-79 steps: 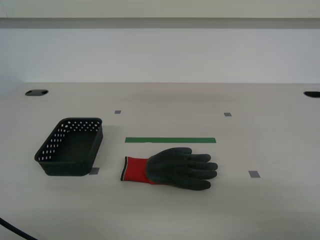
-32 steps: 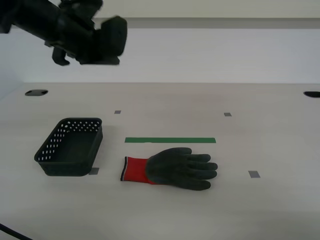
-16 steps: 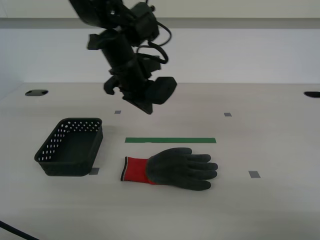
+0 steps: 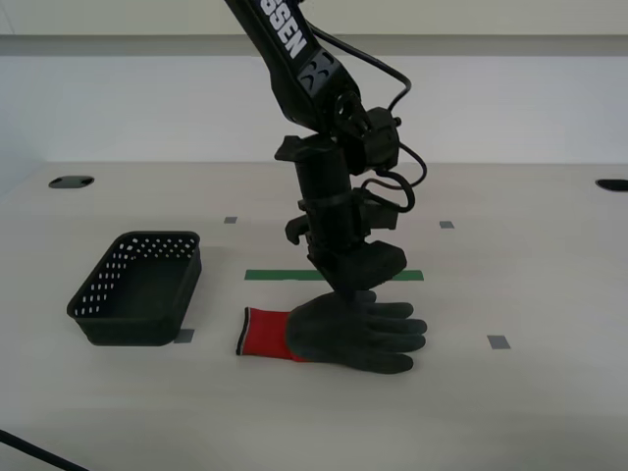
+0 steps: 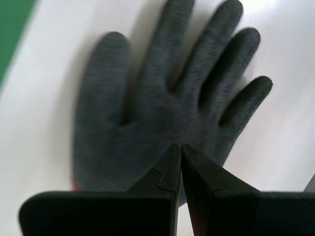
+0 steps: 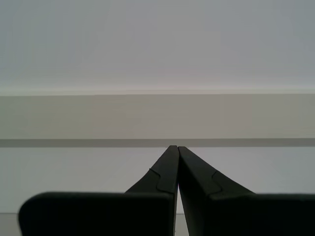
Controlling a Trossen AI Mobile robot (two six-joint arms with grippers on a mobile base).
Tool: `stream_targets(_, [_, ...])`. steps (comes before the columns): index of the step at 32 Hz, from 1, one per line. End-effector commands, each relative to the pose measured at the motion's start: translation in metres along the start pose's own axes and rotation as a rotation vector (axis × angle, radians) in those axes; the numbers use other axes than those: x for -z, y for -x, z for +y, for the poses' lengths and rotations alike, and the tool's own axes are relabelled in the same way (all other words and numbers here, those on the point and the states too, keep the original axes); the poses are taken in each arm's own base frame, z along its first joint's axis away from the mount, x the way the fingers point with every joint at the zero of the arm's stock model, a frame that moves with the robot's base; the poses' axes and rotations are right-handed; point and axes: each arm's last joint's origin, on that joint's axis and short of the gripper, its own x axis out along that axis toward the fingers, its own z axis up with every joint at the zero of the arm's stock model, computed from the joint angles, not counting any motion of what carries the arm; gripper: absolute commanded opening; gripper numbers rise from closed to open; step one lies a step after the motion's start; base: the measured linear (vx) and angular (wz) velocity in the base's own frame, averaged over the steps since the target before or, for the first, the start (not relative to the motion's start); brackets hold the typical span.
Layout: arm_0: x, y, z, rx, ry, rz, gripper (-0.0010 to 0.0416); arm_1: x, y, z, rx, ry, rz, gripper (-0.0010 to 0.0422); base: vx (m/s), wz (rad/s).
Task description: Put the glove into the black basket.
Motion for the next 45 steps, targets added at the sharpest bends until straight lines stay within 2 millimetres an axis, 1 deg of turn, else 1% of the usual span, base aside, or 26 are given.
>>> stream_targets(1, [0.000,0.000,0.000,0.000,0.000,-0.002,0.0001,0.001,-0.004,-0.002,0.004,-0.002,0.008,0.0000,0.000,0.000])
stream_targets(4, [0.000,0.000,0.000,0.000,0.000,-0.003,0.0001,0.001,-0.003,-0.002,0.004,-0.003,0.005,0.0003,0.000,0.000])
stream_targets(7, [0.000,0.000,0.000,0.000,0.000,-0.003,0.0001,0.000,-0.003,-0.002,0.003,-0.004,0.002,0.0032,0.000,0.000])
stream_targets(8, [-0.001,0.000,0.000,0.000,0.000,-0.003,0.0001,0.000,-0.004,-0.002,0.003,-0.002,0.000,0.0056,0.000,0.000])
stream_targets(9, [-0.001,0.000,0.000,0.000,0.000,-0.003,0.0000,0.000,-0.004,-0.003,0.003,0.005,0.001,0.0069,0.000,0.000])
stream_targets(10, [0.000,0.000,0.000,0.000,0.000,-0.003,0.0001,0.000,-0.004,-0.003,0.003,0.034,0.001,0.0100,0.000,0.000])
stream_targets(13, [-0.001,0.000,0.000,0.000,0.000,-0.003,0.0001,0.000,-0.004,-0.003,-0.001,0.084,0.003,0.0159,0.000,0.000])
stream_targets(14, [-0.001,0.000,0.000,0.000,0.000,-0.003,0.0001,0.000,-0.004,-0.005,-0.005,0.091,0.002,0.0199,0.000,0.000])
stream_targets(15, [-0.001,0.000,0.000,0.001,0.000,-0.003,0.0000,0.000,-0.005,-0.005,-0.019,0.090,0.003,0.0214,0.000,0.000])
stream_targets(16, [-0.001,0.000,0.000,0.000,0.000,-0.003,0.0001,-0.001,-0.006,-0.007,-0.067,0.086,0.008,0.0243,0.000,0.000])
stream_targets(18, [-0.001,0.000,0.000,0.000,0.000,-0.003,0.0001,-0.001,-0.006,-0.007,-0.147,0.091,0.017,0.0271,0.000,0.000])
stream_targets(20, [-0.001,0.000,0.000,0.000,0.000,-0.003,0.0001,-0.001,-0.006,-0.008,-0.167,0.119,0.013,0.0293,0.000,0.000])
stream_targets(23, [-0.001,0.000,0.000,0.000,0.000,-0.003,0.0001,-0.003,-0.007,-0.011,-0.167,0.120,-0.003,0.0305,0.000,0.000])
stream_targets(26, [-0.001,0.000,0.000,0.000,0.000,-0.003,0.0001,-0.008,-0.008,-0.012,-0.169,0.141,-0.052,0.0303,0.000,0.000])
stream_targets(31, [-0.001,0.000,0.000,0.000,0.000,-0.003,0.0001,-0.007,-0.009,-0.013,-0.168,0.165,-0.047,0.0302,0.000,0.000])
stream_targets(38, [0.000,0.000,0.000,0.000,0.000,-0.003,0.0001,0.009,-0.021,-0.013,-0.167,0.187,-0.021,0.0302,0.000,0.000])
stream_targets(45, [-0.001,0.000,0.000,0.000,0.000,-0.003,0.0001,0.016,-0.027,-0.012,-0.166,0.245,-0.029,0.0302,0.000,0.000])
